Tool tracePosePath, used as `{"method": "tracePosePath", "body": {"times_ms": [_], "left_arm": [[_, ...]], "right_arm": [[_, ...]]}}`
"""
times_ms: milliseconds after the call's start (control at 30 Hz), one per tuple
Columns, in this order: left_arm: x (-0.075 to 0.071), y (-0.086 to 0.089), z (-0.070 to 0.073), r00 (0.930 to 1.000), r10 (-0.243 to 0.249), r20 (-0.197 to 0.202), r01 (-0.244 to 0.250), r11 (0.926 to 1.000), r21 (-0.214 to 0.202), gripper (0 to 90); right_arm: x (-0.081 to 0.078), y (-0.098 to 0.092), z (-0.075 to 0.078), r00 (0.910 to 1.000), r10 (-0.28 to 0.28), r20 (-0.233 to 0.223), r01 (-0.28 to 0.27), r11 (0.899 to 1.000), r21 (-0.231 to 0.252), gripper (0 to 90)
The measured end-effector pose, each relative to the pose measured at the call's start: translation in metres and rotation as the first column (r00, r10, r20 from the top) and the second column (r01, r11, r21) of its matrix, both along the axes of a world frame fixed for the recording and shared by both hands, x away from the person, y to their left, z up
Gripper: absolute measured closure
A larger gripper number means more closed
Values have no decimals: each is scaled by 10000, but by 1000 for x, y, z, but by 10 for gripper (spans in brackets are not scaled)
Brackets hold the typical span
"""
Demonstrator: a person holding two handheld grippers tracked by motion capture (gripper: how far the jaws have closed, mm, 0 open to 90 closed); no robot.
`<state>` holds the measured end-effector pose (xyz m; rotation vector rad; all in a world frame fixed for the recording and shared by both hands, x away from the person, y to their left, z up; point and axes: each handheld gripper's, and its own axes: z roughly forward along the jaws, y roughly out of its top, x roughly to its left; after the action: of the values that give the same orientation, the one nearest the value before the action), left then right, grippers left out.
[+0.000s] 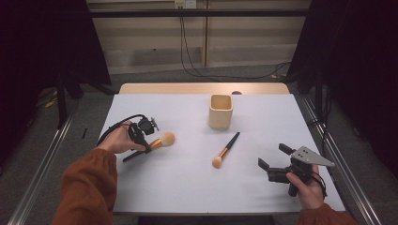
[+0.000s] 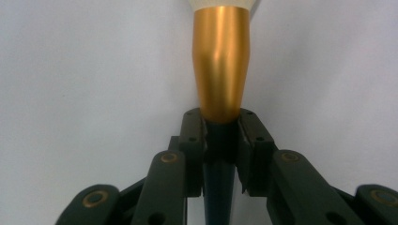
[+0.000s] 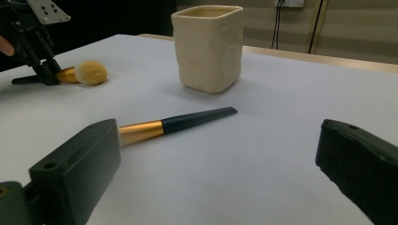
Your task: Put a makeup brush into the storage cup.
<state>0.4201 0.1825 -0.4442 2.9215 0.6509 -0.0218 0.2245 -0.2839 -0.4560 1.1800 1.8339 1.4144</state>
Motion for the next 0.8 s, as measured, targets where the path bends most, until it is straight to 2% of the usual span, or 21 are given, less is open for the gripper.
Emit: {"method": "tracePosePath", "body": {"times_ms": [33, 200, 300, 333, 367, 400, 433, 500, 600, 700, 733, 767, 800], "left_arm": [[0, 0, 0, 9999, 89, -62, -89, 9999, -116, 747], [0, 3, 1, 9998, 115, -142, -118, 9998, -186, 748], [0, 5, 1, 9992, 361, -150, -367, 9984, -427, 748], [-1, 6, 1, 9978, 645, -131, -652, 9959, -630, 748], [1, 8, 2, 9986, 439, -304, -457, 9971, -612, 748], [1, 11, 2, 9979, 593, -254, -612, 9946, -835, 748], [1, 11, 2, 9979, 593, -254, -612, 9946, -835, 748], [2, 16, 6, 9961, 819, -331, -855, 9879, -1293, 748], [3, 20, 11, 9940, 1076, -203, -1095, 9777, -1793, 748], [2, 21, 14, 9938, 1110, -56, -1099, 9736, -2002, 747], [1, 22, 17, 9923, 1236, 123, -1176, 9667, -2273, 748], [1, 22, 17, 9923, 1236, 123, -1176, 9667, -2273, 747], [1, 23, 18, 9911, 1324, 149, -1250, 9625, -2408, 747]], "right_arm": [[0, 0, 0, 10000, -5, 2, 5, 10000, 0, 0], [0, 0, 0, 10000, -37, -13, 37, 10000, 38, 0], [0, 0, 0, 10000, -33, -2, 33, 10000, 32, 0], [0, 0, 0, 10000, -36, -6, 36, 10000, 29, 0], [1, 0, 0, 10000, -38, -7, 38, 10000, 28, 0], [1, 0, 0, 10000, -43, -10, 43, 10000, 38, 0], [1, 0, 0, 10000, -44, -12, 44, 10000, 31, 0], [1, 0, 0, 10000, -33, -20, 33, 10000, 35, 0], [1, 0, 0, 10000, -29, -15, 29, 10000, 41, 0], [1, -1, 0, 10000, -54, -7, 54, 10000, 33, 0], [1, -1, 0, 10000, -75, -26, 75, 9999, 72, 0], [1, -1, 0, 10000, -75, -17, 75, 9999, 67, 0], [1, -1, 0, 10000, -67, -9, 67, 10000, 63, 0]]}}
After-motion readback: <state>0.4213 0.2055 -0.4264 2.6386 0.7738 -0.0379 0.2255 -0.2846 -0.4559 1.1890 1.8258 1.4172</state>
